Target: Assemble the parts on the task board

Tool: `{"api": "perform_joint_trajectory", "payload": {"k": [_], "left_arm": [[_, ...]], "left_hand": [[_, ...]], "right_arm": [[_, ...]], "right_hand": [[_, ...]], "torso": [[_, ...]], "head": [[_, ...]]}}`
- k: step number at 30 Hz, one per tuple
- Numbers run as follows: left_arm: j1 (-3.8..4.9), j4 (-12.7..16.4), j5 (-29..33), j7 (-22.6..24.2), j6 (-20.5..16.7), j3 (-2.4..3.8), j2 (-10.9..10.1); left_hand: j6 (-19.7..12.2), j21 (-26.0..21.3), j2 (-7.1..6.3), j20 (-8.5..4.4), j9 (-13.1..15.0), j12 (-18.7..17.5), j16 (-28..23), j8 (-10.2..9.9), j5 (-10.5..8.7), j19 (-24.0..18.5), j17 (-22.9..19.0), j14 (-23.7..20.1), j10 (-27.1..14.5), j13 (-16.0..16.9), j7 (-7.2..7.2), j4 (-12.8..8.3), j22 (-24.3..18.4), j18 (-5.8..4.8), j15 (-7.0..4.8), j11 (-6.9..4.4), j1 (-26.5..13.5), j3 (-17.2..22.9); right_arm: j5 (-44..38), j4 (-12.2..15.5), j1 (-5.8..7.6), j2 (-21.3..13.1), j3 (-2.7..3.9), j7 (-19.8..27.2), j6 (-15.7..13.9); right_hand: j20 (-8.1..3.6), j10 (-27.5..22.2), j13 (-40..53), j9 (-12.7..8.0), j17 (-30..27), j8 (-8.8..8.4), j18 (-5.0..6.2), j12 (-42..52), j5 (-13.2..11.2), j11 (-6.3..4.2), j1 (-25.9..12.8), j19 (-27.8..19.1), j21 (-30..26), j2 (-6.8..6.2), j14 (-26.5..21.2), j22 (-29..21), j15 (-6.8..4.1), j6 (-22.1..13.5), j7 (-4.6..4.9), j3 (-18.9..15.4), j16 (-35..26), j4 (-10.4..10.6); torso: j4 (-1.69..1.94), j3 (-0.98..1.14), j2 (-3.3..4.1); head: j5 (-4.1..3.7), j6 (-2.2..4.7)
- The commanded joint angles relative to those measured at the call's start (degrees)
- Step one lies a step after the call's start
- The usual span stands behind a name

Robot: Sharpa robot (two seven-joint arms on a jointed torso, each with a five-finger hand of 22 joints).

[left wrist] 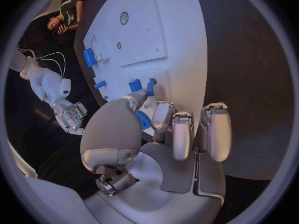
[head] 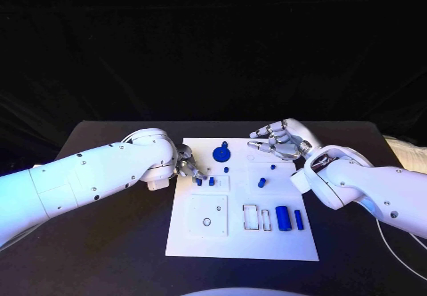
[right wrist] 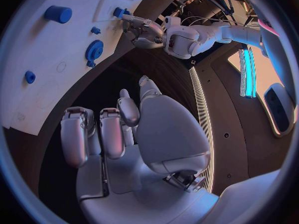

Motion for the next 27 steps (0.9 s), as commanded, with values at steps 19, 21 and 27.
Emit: {"api": "perform_joint_trajectory", "payload": {"k": [19, 21, 27], "left_arm": [[-0.95, 0.2, -0.6, -3.8, 5.1, -0.71, -0.1], [-0.95, 0.2, -0.6, -3.8, 5.0, -0.71, -0.1], [-0.95, 0.3, -0.6, -3.9, 4.9, -0.70, -0.2]], "left_hand": [[1.0, 0.7, -0.22, -0.63, 0.5, 0.7, 0.2, 1.0, -0.19, 3.6, 15.1, 6.0, 0.6, 0.6, -0.26, 1.6, 11.7, -1.13, -0.62, -0.51, -1.4, -4.1], [1.1, 0.8, -0.23, -0.65, 0.5, 0.8, 0.2, 1.1, -0.20, 3.7, 15.1, 6.0, 0.6, 0.6, -0.26, 2.0, 11.8, -1.14, -0.62, -0.51, -1.6, -4.9], [1.2, 1.0, 0.08, -0.70, 0.6, 0.8, 0.2, 1.3, -0.19, 3.9, 15.1, 6.0, 0.7, 0.5, -0.35, 3.4, 12.1, -1.23, -0.67, -0.58, -1.9, -8.3]], "right_arm": [[-0.2, 0.0, -0.03, 0.0, 0.00, 0.1, 1.0], [-0.2, 0.0, -0.03, 0.0, 0.00, 0.1, 1.0], [-0.2, 0.0, -0.03, 0.0, 0.00, 0.1, 0.9]], "right_hand": [[0.06, 0.1, -0.1, 0.1, 0.4, -0.02, 0.60, 0.2, 0.2, -0.44, -0.3, -0.3, -0.4, 0.06, 2.9, 4.6, -0.51, 0.0, 0.00, -0.3, -0.2, 0.0], [0.06, 0.1, -0.1, 0.1, 0.4, -0.02, 0.60, 0.2, 0.2, -0.44, -0.3, -0.3, -0.4, 0.06, 2.9, 4.6, -0.51, 0.0, 0.00, -0.3, -0.2, 0.0], [0.06, 0.1, -0.1, 0.1, 0.3, -0.02, 0.61, 0.2, 0.3, -0.44, -0.4, -0.4, -0.4, 0.10, 2.9, 4.5, -0.50, 0.0, 0.00, -0.3, -0.3, 0.1]], "torso": [[0.03, 0.00, 0.01], [-0.01, -0.01, 0.00], [-0.01, -0.01, 0.01]], "head": [[0.06, -0.20], [0.12, -0.20], [0.15, -0.30]]}}
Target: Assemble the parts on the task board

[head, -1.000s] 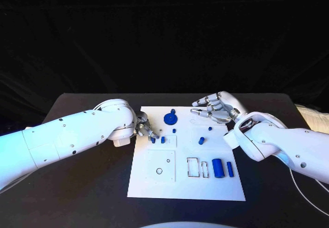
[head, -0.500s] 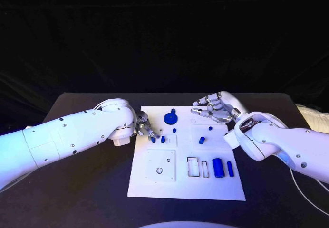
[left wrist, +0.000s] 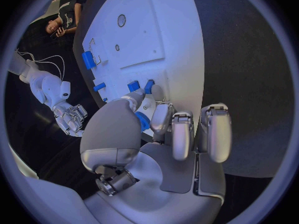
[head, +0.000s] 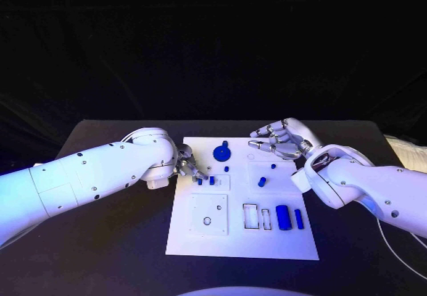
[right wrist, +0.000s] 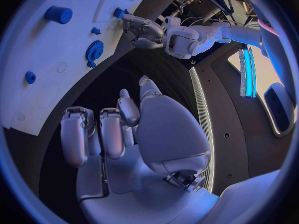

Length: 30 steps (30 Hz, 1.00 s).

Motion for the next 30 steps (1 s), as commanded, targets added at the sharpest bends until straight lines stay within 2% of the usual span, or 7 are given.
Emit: {"api": "perform_joint_trajectory", "payload": {"k": [1, 11, 15, 19, 25, 30], "left_arm": [[-0.94, 0.1, 0.5, -4.1, 4.0, -0.70, 0.0], [-0.94, 0.2, 0.4, -4.2, 3.5, -0.69, -0.2], [-0.94, 0.6, 0.3, -3.9, 2.1, -0.67, -0.5], [-0.94, 1.1, 0.8, -2.4, -1.7, -0.61, -1.1], [-0.92, 1.2, 5.6, 2.0, -9.3, -0.57, -1.8], [-0.91, 1.2, 8.5, 5.1, -13.6, -0.56, -2.1]], "left_hand": [[0.4, 0.4, 0.15, -0.29, 0.1, 0.1, 0.2, 0.3, -0.19, 3.9, 15.1, 6.0, 0.3, -0.1, 0.05, 0.5, 12.1, -0.63, -0.27, -0.18, -0.6, -1.4], [0.4, 0.6, 0.75, -0.34, 0.1, 0.0, 0.2, 0.4, -0.24, 4.0, 15.1, 6.0, 0.3, -0.2, 0.00, 1.1, 12.2, -0.67, -0.31, -0.23, -0.8, -4.3], [0.4, 0.6, 1.00, -0.35, 0.2, 0.0, 0.2, 0.5, -0.26, 4.0, 15.1, 6.0, 0.3, -0.3, -0.02, 1.2, 12.3, -0.68, -0.32, -0.24, -1.0, -5.1], [0.4, 0.4, 1.20, -0.36, 0.2, 0.0, 0.2, 0.5, -0.24, 3.9, 15.1, 6.0, 0.3, -0.4, -0.03, 1.2, 12.1, -0.63, -0.33, -0.25, -1.1, -5.8], [-0.3, -0.6, 2.08, -0.38, 0.0, -0.8, 0.2, 0.2, -0.09, 3.3, 15.1, 6.0, -0.2, -1.2, 0.18, 1.3, 11.2, -0.30, -0.28, -0.10, -1.4, -7.2], [-0.6, -1.0, 2.83, -0.32, 0.0, -1.0, 0.2, 0.0, -0.16, 3.0, 15.1, 6.0, -0.5, -1.4, 0.33, 1.4, 10.9, -0.20, -0.19, 0.04, -2.4, -9.1]], "right_arm": [[-0.2, 0.1, -0.03, 0.0, 0.00, 0.2, 0.7], [-0.2, 0.0, -0.03, 0.0, 0.00, 0.2, 0.6], [-0.2, 0.0, -0.03, 0.0, 0.00, 0.2, 0.6], [-0.2, 0.0, -0.03, 0.1, 0.00, 0.2, 0.7], [-0.2, -0.1, -0.03, 0.1, 0.00, 0.1, 0.7], [-0.2, -0.1, -0.03, 0.2, 0.00, 0.1, 0.8]], "right_hand": [[0.06, 0.1, -0.1, 0.1, 0.3, -0.02, 0.61, 0.2, 0.3, -0.44, -0.4, -0.4, -0.2, 0.11, 2.9, 4.5, -0.50, 0.0, 0.00, -0.3, -0.3, 0.1], [0.06, 0.1, -0.1, 0.1, 0.3, -0.02, 0.61, 0.2, 0.3, -0.44, -0.4, -0.4, -0.2, 0.11, 2.9, 4.5, -0.50, 0.0, 0.00, -0.3, -0.3, 0.1], [0.06, 0.1, -0.1, 0.1, 0.3, -0.02, 0.61, 0.2, 0.3, -0.44, -0.4, -0.4, -0.2, 0.11, 2.9, 4.5, -0.50, 0.0, 0.00, -0.3, -0.3, 0.1], [0.06, 0.1, -0.1, 0.1, 0.3, -0.02, 0.61, 0.2, 0.3, -0.44, -0.4, -0.4, -0.2, 0.11, 2.9, 4.5, -0.50, 0.0, 0.00, -0.3, -0.3, 0.1], [0.06, 0.1, -0.1, 0.1, 0.3, -0.02, 0.61, 0.2, 0.3, -0.44, -0.4, -0.4, -0.2, 0.11, 2.9, 4.5, -0.50, 0.0, 0.00, -0.3, -0.3, 0.1], [0.06, 0.1, -0.1, 0.1, 0.3, -0.02, 0.61, 0.2, 0.3, -0.44, -0.4, -0.4, -0.2, 0.11, 2.9, 4.5, -0.50, 0.0, 0.00, -0.3, -0.3, 0.1]], "torso": [[0.00, 0.00, 0.00], [-0.02, -0.01, -0.01], [-0.04, -0.01, 0.00], [0.03, 0.00, 0.00], [0.05, 0.00, -0.04], [0.03, -0.01, -0.01]], "head": [[0.03, -0.11], [0.04, -0.03], [0.03, -0.01], [-0.03, 0.05], [-0.05, 0.19], [-0.02, 0.20]]}}
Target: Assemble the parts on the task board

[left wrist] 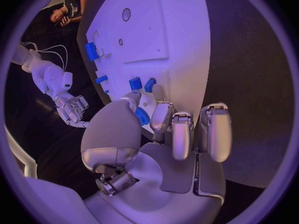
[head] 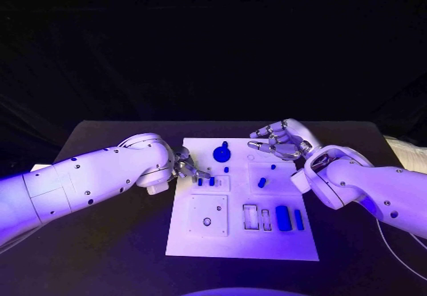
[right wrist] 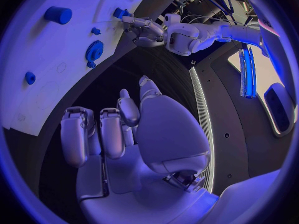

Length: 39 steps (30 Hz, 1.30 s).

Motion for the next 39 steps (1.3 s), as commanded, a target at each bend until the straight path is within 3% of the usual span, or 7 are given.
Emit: {"api": "perform_joint_trajectory", "payload": {"k": [1, 13, 18, 22, 25, 34, 39], "left_arm": [[-0.11, -0.2, 4.8, 4.0, -7.1, -0.07, -0.3], [-0.10, 0.4, 4.6, 8.4, -12.7, -0.02, -1.6], [-0.02, 0.5, 2.9, 17.5, -15.4, 0.03, -1.3], [0.05, -0.1, 1.3, 27.7, -15.8, 0.01, -0.1], [0.06, -0.7, -2.2, 33.0, -15.8, -0.05, 1.0], [0.05, -2.8, -16.7, 36.7, -14.1, -0.70, 4.4], [0.05, -3.8, -22.0, 34.4, -11.1, -0.88, 5.8]], "left_hand": [[0.0, -0.4, 0.69, -0.31, -0.1, -0.4, 0.2, 0.1, -0.16, 2.9, 15.1, 6.0, -0.6, -0.3, -0.30, 0.0, 10.8, -0.24, -0.18, 0.06, -0.3, -0.9], [-2.3, -4.5, 1.90, 0.01, -0.2, -4.7, 0.2, -0.5, -0.05, 0.3, 15.1, 6.0, -3.8, -5.1, 0.48, -0.2, 7.3, 0.95, 0.20, 0.70, 1.7, -4.3], [-7.4, -16.6, 2.58, 1.02, -1.1, -18.1, -4.8, -2.2, 0.11, -7.2, 8.2, 3.5, -14.6, -19.5, 2.53, -1.6, -2.4, 3.90, 1.59, 2.56, 9.6, -4.0], [-12.8, -39.9, 3.37, 3.26, -5.4, -27.6, -23.4, -7.1, 0.34, -22.8, -12.6, -9.2, -26.9, -26.6, 6.06, -5.8, -19.6, 7.83, 4.51, 5.82, 22.3, 1.7], [-12.4, -46.3, 1.11, 5.38, -12.2, -35.4, -38.9, -13.1, -0.17, -27.6, -27.6, -21.5, -30.6, -33.6, 8.68, -8.3, -23.3, 7.61, 7.26, 8.46, 28.7, 7.2], [-6.2, -47.3, -3.26, 6.35, -25.1, -48.7, -39.8, -24.1, -0.13, -23.1, -32.8, -16.0, -27.3, -49.1, 8.48, -10.0, -24.7, 8.99, 7.22, 9.05, 28.9, 10.4], [-3.5, -46.3, -3.97, 5.99, -28.3, -52.6, -31.2, -26.9, -0.16, -17.6, -25.1, -7.4, -25.8, -53.7, 8.00, -9.8, -24.9, 8.72, 6.64, 8.86, 27.3, 8.9]], "right_arm": [[-0.2, 0.0, -0.03, 0.1, 0.00, 0.1, 0.8], [-0.2, -0.1, -0.04, 0.0, -0.04, 0.0, 0.9], [-0.2, -0.1, -0.04, 0.0, -0.05, 0.0, 0.9], [-0.1, -0.1, -0.04, 0.1, -0.06, 0.0, 0.9], [-0.1, -0.1, -0.04, 0.1, -0.06, 0.0, 0.9], [-0.2, -0.1, -0.04, 0.2, -0.06, 0.0, 0.9], [-0.2, -0.1, -0.04, 0.2, -0.06, 0.1, 0.8]], "right_hand": [[0.06, 0.1, -0.1, 0.1, 0.3, -0.02, 0.61, 0.3, 0.3, -0.44, -0.4, -0.4, -0.2, 0.11, 2.9, 4.5, -0.50, 0.0, 0.00, -0.3, -0.3, 0.1], [0.06, 0.1, -0.1, 0.1, 0.3, -0.02, 0.61, 0.3, 0.3, -0.44, -0.4, -0.4, -0.2, 0.11, 2.9, 4.5, -0.50, 0.0, 0.00, -0.3, -0.3, 0.1], [0.06, 0.1, -0.1, 0.1, 0.3, -0.02, 0.61, 0.3, 0.3, -0.44, -0.4, -0.4, -0.2, 0.11, 2.9, 4.5, -0.50, 0.0, 0.00, -0.3, -0.3, 0.1], [0.06, 0.1, -0.1, 0.1, 0.3, -0.02, 0.61, 0.3, 0.3, -0.44, -0.4, -0.4, -0.2, 0.11, 2.9, 4.5, -0.50, 0.0, 0.00, -0.3, -0.3, 0.1], [0.06, 0.1, -0.1, 0.1, 0.3, -0.02, 0.61, 0.3, 0.3, -0.44, -0.4, -0.4, -0.2, 0.11, 2.9, 4.5, -0.50, 0.0, 0.00, -0.3, -0.3, 0.1], [0.06, 0.1, -0.1, 0.1, 0.4, -0.03, 0.61, 0.3, 0.3, -0.44, -0.5, -0.3, -0.2, 0.15, 2.9, 4.5, -0.50, 0.0, -0.01, -0.4, -0.3, 0.1], [0.06, 0.1, -0.1, 0.1, 0.4, -0.03, 0.61, 0.3, 0.3, -0.44, -0.5, -0.3, -0.2, 0.15, 2.9, 4.5, -0.50, 0.0, -0.01, -0.4, -0.3, 0.1]], "torso": [[-0.01, 0.00, 0.00], [-0.10, -0.01, 0.08], [-0.10, 0.01, 0.07], [-0.04, 0.02, 0.06], [-0.05, -0.01, 0.04], [-0.09, 0.02, 0.05], [-0.07, 0.02, 0.03]], "head": [[0.04, 0.03], [-0.22, 0.04], [-0.41, 0.08], [-0.64, 0.13], [-0.76, 0.21], [-1.14, 0.52], [-1.33, 0.57]]}}
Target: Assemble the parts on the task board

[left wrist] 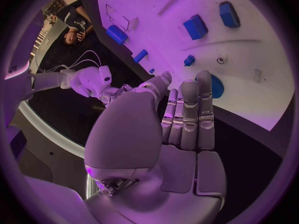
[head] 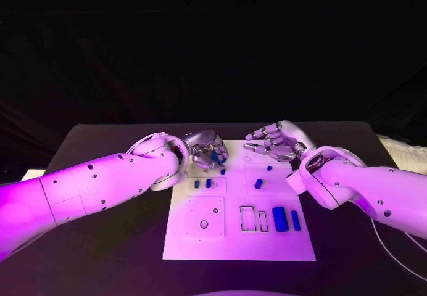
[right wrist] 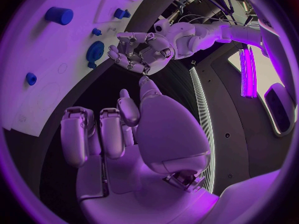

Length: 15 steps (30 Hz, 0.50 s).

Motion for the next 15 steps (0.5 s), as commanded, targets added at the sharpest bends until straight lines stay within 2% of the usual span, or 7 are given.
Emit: {"api": "perform_joint_trajectory", "payload": {"k": [1, 3, 6, 15], "left_arm": [[0.05, -0.8, -9.2, -0.1, 3.8, -0.04, 1.0], [0.05, -1.4, -10.5, -0.9, 4.7, -0.08, 1.6], [0.04, -2.4, -12.1, -2.0, 6.2, -0.14, 2.5], [0.01, -4.4, -14.5, -3.8, 7.7, -0.20, 4.5]], "left_hand": [[1.6, 5.1, 0.10, -0.37, -1.7, -1.7, 6.9, -1.5, -0.15, 5.1, 6.8, 5.1, 1.6, -2.3, -0.10, -0.1, 3.2, -0.62, -0.36, -0.16, -0.8, -0.9], [2.6, 12.0, 0.24, -0.63, -2.6, -2.6, 12.3, -2.3, -0.13, 9.5, 12.5, 8.1, 2.9, -3.6, -0.25, -0.1, 8.4, -1.94, -0.61, -0.37, -1.0, -1.2], [4.1, 17.9, 0.44, -0.93, -3.8, -4.0, 16.5, -3.3, -0.10, 13.0, 16.9, 10.1, 4.7, -5.3, -0.37, -0.3, 13.1, -3.06, -0.81, -0.57, -1.1, -1.3], [6.1, 24.5, 1.05, -1.34, -5.2, -5.5, 17.5, -4.4, -0.06, 16.2, 16.6, 11.0, 7.4, -7.3, -0.68, -0.6, 18.5, -4.30, -1.30, -0.96, -0.8, -0.9]], "right_arm": [[-0.2, 0.1, -0.03, 0.1, 0.00, 0.2, 0.6], [-0.2, 0.1, -0.03, 0.1, 0.00, 0.2, 0.6], [-0.3, 0.1, -0.03, 0.1, 0.00, 0.2, 0.4], [-0.3, 0.1, -0.03, 0.2, 0.00, 0.3, 0.0]], "right_hand": [[0.06, 0.1, 0.1, 0.1, 0.3, -0.03, 0.61, 0.2, 0.3, -0.44, -0.5, -0.3, -0.2, 0.15, 2.9, 4.5, -0.50, 0.0, -0.01, -0.3, -0.3, 0.0], [0.06, 0.1, 0.1, 0.1, 0.3, -0.03, 0.61, 0.2, 0.3, -0.44, -0.5, -0.3, -0.2, 0.15, 2.9, 4.5, -0.50, 0.0, -0.01, -0.3, -0.3, 0.0], [0.06, 0.1, 0.1, 0.1, 0.3, -0.03, 0.61, 0.2, 0.3, -0.44, -0.5, -0.3, -0.2, 0.15, 2.9, 4.5, -0.50, 0.0, -0.01, -0.3, -0.3, 0.0], [0.06, 0.1, 0.1, 0.1, 0.3, -0.03, 0.61, 0.2, 0.3, -0.44, -0.5, -0.3, -0.2, 0.15, 2.9, 4.5, -0.50, 0.0, -0.01, -0.3, -0.3, 0.0]], "torso": [[0.02, 0.00, 0.00], [0.01, 0.00, 0.04], [-0.02, 0.00, 0.03], [0.00, -0.02, 0.05]], "head": [[-0.16, 0.04], [-0.15, 0.05], [-0.17, 0.02], [-0.22, -0.09]]}}
